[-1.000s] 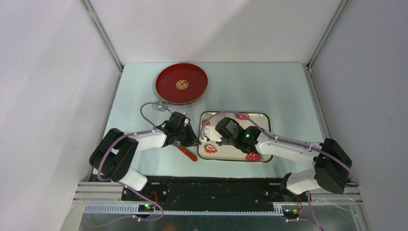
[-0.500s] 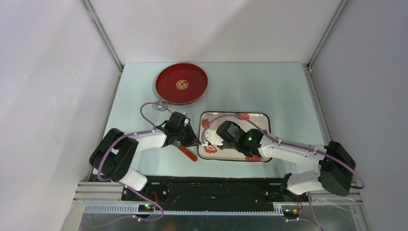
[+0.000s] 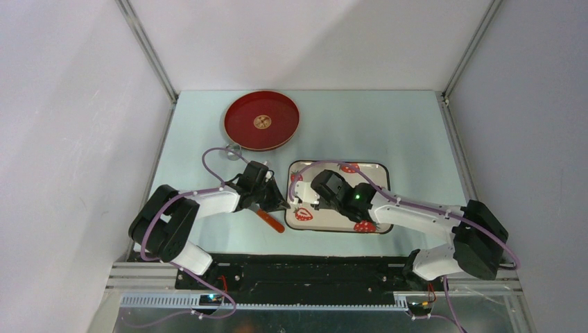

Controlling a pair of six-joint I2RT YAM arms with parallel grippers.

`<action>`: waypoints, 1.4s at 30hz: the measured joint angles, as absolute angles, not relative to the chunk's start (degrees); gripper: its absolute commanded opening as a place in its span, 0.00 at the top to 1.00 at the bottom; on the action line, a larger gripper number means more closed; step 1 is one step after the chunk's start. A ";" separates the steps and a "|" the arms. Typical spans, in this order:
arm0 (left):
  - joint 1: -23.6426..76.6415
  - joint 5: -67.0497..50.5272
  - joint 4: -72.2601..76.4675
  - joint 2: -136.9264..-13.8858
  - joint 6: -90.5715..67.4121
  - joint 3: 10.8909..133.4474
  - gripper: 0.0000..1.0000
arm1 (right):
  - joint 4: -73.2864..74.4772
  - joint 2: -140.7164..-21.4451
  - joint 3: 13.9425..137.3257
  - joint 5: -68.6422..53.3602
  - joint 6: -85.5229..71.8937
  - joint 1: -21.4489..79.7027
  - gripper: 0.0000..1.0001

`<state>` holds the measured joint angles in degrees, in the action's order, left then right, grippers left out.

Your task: Roll out the dumpling wrappers from the dough

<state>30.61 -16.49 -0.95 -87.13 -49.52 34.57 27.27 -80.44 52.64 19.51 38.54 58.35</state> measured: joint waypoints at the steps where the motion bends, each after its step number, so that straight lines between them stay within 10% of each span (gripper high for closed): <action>1: 30.61 -16.49 -0.95 -87.13 -49.50 34.57 1.00 | 26.39 -80.88 52.64 19.51 38.74 58.08 1.00; 42: 30.61 -16.49 -0.93 -87.13 -49.52 34.57 1.00 | 20.86 -80.73 50.39 18.17 38.11 57.17 1.00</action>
<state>30.61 -16.49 -0.93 -87.13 -49.52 34.57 20.86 -80.73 50.39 18.17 38.11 57.17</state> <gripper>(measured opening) 0.097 0.366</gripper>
